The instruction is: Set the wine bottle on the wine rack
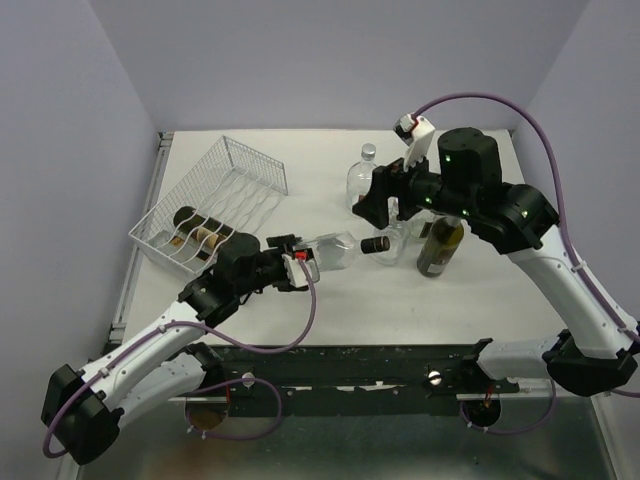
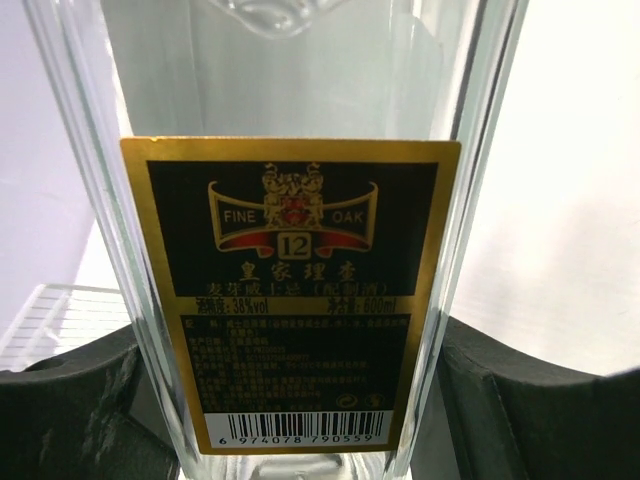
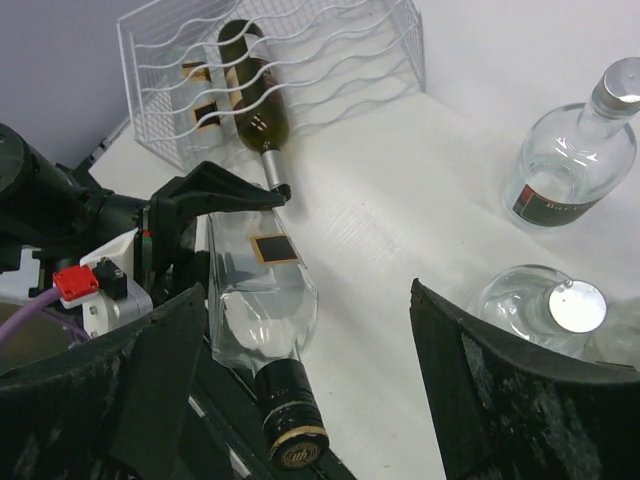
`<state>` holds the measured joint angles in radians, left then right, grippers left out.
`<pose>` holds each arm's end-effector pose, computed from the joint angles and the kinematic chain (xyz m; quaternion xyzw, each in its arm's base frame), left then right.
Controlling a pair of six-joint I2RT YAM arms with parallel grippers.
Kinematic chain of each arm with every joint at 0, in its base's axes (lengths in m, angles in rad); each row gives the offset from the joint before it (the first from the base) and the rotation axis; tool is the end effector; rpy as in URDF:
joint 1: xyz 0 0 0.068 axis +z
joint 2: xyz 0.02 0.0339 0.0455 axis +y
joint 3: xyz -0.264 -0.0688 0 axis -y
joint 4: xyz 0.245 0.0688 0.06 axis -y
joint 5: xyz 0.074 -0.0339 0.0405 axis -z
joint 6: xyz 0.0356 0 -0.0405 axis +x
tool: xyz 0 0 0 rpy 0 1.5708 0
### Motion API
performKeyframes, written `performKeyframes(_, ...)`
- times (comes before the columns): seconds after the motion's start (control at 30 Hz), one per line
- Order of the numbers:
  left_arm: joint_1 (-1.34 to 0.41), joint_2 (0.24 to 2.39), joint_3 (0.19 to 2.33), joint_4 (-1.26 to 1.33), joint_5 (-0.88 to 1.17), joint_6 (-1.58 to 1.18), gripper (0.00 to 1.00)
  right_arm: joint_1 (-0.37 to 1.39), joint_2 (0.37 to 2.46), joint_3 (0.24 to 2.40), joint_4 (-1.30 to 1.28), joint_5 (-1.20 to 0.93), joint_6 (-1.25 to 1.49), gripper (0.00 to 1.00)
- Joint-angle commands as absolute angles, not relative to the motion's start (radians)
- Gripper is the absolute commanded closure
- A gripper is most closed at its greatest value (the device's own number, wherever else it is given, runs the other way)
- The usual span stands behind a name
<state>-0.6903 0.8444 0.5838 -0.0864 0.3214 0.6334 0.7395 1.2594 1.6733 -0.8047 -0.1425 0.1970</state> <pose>0.1457 -0.1349 0.2691 0.5691 0.5809 -0.1471 0.5631 0.1741 0.1657 0.4767 -0.2602 0.7879 0.3032 0.4685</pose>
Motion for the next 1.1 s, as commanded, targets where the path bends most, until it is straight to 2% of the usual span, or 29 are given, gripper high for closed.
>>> performKeyframes(0.0, -0.692, 0.842, 0.591, 0.106, 0.287, 0.920, 1.00, 0.744, 1.333, 1.781, -1.024, -0.161, 0.138, 0.11)
performKeyframes(0.13, -0.695, 0.862, 0.607, 0.080, 0.284, 1.078, 1.00, 0.744, 1.436, 1.914, -1.268, -0.276, 0.132, 0.14)
performKeyframes(0.37, -0.704, 0.926, 0.629, 0.100, 0.242, 1.250, 1.00, 0.747, 1.460, 1.846, -1.371, -0.394, 0.075, 0.14)
performKeyframes(0.67, -0.712, 0.908, 0.678, 0.037, 0.236, 1.278, 1.00, 0.796, 1.500, 1.701, -1.367, -0.388, 0.052, 0.16)
performKeyframes(1.07, -0.712, 0.917, 0.758, -0.029, 0.218, 1.220, 1.00, 0.877, 1.569, 1.649, -1.325, -0.408, 0.063, 0.18)
